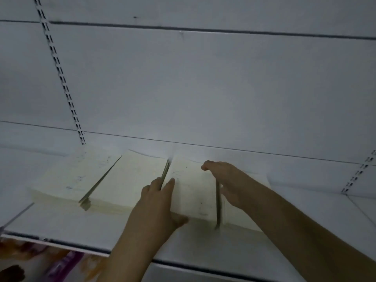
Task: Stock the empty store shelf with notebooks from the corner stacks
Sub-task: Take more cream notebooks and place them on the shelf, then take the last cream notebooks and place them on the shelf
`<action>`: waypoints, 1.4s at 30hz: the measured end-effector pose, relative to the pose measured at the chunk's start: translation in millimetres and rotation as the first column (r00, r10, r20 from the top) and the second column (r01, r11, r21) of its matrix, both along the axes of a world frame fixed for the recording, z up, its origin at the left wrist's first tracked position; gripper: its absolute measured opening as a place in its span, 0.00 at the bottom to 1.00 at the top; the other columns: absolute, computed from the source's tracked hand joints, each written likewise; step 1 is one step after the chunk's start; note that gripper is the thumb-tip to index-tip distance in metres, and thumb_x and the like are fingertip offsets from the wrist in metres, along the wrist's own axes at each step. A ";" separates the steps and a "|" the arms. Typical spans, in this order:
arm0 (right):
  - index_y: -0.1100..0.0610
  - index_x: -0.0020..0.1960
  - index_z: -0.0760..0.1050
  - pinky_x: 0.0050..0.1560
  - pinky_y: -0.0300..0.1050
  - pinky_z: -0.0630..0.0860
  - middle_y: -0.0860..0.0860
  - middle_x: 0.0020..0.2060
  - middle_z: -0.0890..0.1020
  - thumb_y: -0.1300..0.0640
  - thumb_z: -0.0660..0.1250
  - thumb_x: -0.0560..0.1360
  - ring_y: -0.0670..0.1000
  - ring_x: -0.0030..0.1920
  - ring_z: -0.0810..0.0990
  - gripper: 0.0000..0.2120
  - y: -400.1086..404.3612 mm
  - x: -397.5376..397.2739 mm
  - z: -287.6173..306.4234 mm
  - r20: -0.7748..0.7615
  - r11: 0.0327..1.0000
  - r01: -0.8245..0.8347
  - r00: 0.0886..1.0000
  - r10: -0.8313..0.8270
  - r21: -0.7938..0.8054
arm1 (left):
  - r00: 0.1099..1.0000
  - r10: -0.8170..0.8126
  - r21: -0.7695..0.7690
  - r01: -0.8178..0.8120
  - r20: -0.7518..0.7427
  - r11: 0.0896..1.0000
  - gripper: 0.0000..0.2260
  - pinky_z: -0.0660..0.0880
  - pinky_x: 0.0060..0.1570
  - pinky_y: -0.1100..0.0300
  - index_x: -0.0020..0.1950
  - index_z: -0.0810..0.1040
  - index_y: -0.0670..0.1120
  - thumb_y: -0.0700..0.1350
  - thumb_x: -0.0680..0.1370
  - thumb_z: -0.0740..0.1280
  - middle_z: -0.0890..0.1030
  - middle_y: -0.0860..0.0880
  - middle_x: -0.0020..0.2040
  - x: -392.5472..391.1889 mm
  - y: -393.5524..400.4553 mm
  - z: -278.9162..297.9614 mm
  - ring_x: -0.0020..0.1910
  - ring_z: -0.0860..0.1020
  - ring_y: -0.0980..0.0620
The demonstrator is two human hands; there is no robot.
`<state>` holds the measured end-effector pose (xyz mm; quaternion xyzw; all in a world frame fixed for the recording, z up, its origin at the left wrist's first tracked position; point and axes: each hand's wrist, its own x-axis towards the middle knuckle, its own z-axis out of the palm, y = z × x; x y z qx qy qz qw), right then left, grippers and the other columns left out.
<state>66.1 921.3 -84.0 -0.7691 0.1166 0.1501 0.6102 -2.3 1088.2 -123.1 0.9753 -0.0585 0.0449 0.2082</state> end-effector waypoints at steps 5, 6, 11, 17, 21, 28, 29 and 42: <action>0.52 0.77 0.57 0.60 0.39 0.58 0.49 0.75 0.62 0.49 0.55 0.82 0.51 0.73 0.62 0.24 -36.9 -34.1 21.2 0.410 0.968 0.195 0.905 -0.114 -0.160 | 0.957 -0.109 -0.250 0.178 0.267 0.952 0.26 0.63 0.62 0.71 0.74 0.64 0.56 0.60 0.77 0.63 0.69 0.59 0.70 -17.5 -48.0 1.2 0.67 0.68 0.62; 0.52 0.76 0.58 0.59 0.37 0.57 0.49 0.75 0.64 0.49 0.54 0.83 0.49 0.73 0.63 0.23 -50.2 -41.2 24.1 0.476 0.956 0.236 0.870 -0.128 -0.176 | 0.951 -0.149 -0.268 0.223 0.270 0.937 0.24 0.65 0.61 0.71 0.73 0.66 0.57 0.60 0.78 0.63 0.71 0.59 0.68 -21.1 -64.4 -1.0 0.64 0.70 0.62; 0.51 0.75 0.61 0.57 0.30 0.57 0.47 0.72 0.68 0.47 0.52 0.83 0.39 0.63 0.65 0.22 -142.8 -83.8 39.3 0.645 0.909 0.386 0.737 -0.200 -0.159 | 0.873 -0.409 -0.226 0.469 0.266 0.853 0.20 0.68 0.60 0.70 0.73 0.64 0.61 0.61 0.80 0.57 0.70 0.63 0.65 -43.8 -165.5 -16.9 0.61 0.69 0.66; 0.51 0.75 0.63 0.56 0.24 0.61 0.43 0.68 0.71 0.44 0.52 0.82 0.35 0.58 0.71 0.24 -318.2 -154.2 43.3 0.708 0.820 0.555 0.634 -0.309 -0.139 | 0.674 -0.701 -0.146 0.737 0.233 0.660 0.22 0.68 0.63 0.67 0.73 0.65 0.60 0.63 0.80 0.53 0.69 0.63 0.66 -70.3 -336.6 -23.5 0.64 0.67 0.66; 0.50 0.76 0.61 0.64 0.32 0.56 0.45 0.72 0.67 0.41 0.51 0.81 0.41 0.68 0.65 0.26 -457.1 -215.0 34.9 0.708 0.689 0.709 0.563 -0.426 -0.149 | 0.552 -0.805 -0.116 0.834 0.216 0.540 0.27 0.68 0.64 0.64 0.73 0.66 0.57 0.65 0.79 0.46 0.70 0.60 0.67 -90.3 -470.8 -29.0 0.64 0.67 0.62; 0.49 0.76 0.60 0.73 0.44 0.55 0.46 0.74 0.64 0.39 0.49 0.80 0.47 0.74 0.62 0.28 -636.9 -301.3 24.7 0.742 0.449 0.860 0.464 -0.485 -0.244 | 0.458 -0.859 -0.093 0.888 0.227 0.449 0.35 0.63 0.65 0.66 0.75 0.66 0.52 0.69 0.76 0.43 0.69 0.55 0.69 -103.1 -656.8 -43.0 0.68 0.65 0.58; 0.50 0.76 0.60 0.75 0.46 0.56 0.47 0.75 0.64 0.38 0.49 0.80 0.47 0.74 0.61 0.28 -654.7 -308.7 23.0 0.740 0.429 0.867 0.460 -0.490 -0.255 | 0.456 -0.864 -0.095 0.890 0.215 0.446 0.37 0.64 0.65 0.64 0.74 0.66 0.51 0.70 0.75 0.42 0.69 0.54 0.69 -102.4 -676.5 -46.2 0.68 0.65 0.57; 0.54 0.78 0.55 0.70 0.40 0.55 0.50 0.75 0.62 0.44 0.56 0.81 0.50 0.74 0.60 0.29 -864.6 -269.0 -43.8 0.624 0.235 0.748 0.653 -0.430 -0.621 | 0.438 -0.898 0.030 0.898 0.046 0.439 0.24 0.65 0.67 0.53 0.75 0.64 0.46 0.53 0.81 0.60 0.67 0.44 0.72 -8.7 -931.5 -85.0 0.69 0.65 0.45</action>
